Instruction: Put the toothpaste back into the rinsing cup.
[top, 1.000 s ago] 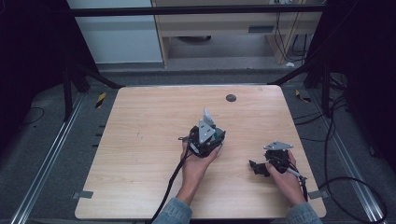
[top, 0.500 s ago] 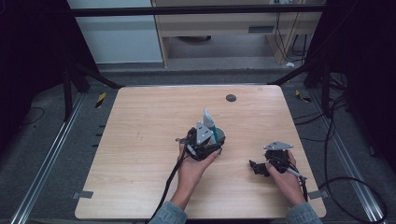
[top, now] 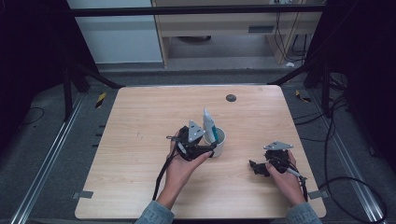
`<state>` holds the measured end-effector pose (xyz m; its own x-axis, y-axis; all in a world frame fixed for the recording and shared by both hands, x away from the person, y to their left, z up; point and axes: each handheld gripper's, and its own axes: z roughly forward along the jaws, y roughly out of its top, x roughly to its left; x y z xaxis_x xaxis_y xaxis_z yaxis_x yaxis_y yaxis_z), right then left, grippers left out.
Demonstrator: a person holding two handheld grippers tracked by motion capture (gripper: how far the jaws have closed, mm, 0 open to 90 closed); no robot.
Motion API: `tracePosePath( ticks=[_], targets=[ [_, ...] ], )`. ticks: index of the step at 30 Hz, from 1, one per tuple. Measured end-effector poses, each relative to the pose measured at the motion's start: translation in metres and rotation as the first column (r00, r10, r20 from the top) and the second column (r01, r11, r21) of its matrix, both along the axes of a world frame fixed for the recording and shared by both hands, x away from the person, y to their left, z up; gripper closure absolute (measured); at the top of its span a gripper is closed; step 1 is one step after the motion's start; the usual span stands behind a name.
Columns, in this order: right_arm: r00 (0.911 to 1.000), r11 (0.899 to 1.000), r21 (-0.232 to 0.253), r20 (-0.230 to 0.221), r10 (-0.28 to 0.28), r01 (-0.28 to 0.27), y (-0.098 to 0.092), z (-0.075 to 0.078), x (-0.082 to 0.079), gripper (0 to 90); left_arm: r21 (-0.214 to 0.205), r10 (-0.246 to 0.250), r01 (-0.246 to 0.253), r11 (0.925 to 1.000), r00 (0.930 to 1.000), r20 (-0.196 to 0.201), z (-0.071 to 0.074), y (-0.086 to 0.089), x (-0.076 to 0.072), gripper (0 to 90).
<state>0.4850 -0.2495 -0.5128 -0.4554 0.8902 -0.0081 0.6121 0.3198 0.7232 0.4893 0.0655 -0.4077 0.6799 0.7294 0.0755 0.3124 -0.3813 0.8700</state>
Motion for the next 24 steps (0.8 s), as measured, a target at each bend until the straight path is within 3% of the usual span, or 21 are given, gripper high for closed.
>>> tracePosePath(
  ticks=[5, 15, 24],
  targets=[
    [1.0, 1.0, -0.001, -0.001, 0.0, 0.0, 0.0, 0.0, 0.0, 0.6, 0.027, 0.016, -0.015, 0.9995, 0.9994, -0.032, 0.0, 0.013, 0.002, 12.6],
    [1.0, 1.0, 0.001, 0.0, 0.0, 0.0, 0.0, 0.0, 0.0, 0.6, 0.037, 0.065, -0.063, 0.9973, 0.9952, -0.072, -0.004, 0.043, 0.009, 7.1],
    [1.0, 1.0, 0.001, -0.001, -0.002, 0.002, 0.0, 0.0, 0.0, 0.6, 0.043, 0.109, -0.106, 0.9934, 0.9916, -0.07, -0.005, 0.063, 0.012, 5.7]
  ],
)
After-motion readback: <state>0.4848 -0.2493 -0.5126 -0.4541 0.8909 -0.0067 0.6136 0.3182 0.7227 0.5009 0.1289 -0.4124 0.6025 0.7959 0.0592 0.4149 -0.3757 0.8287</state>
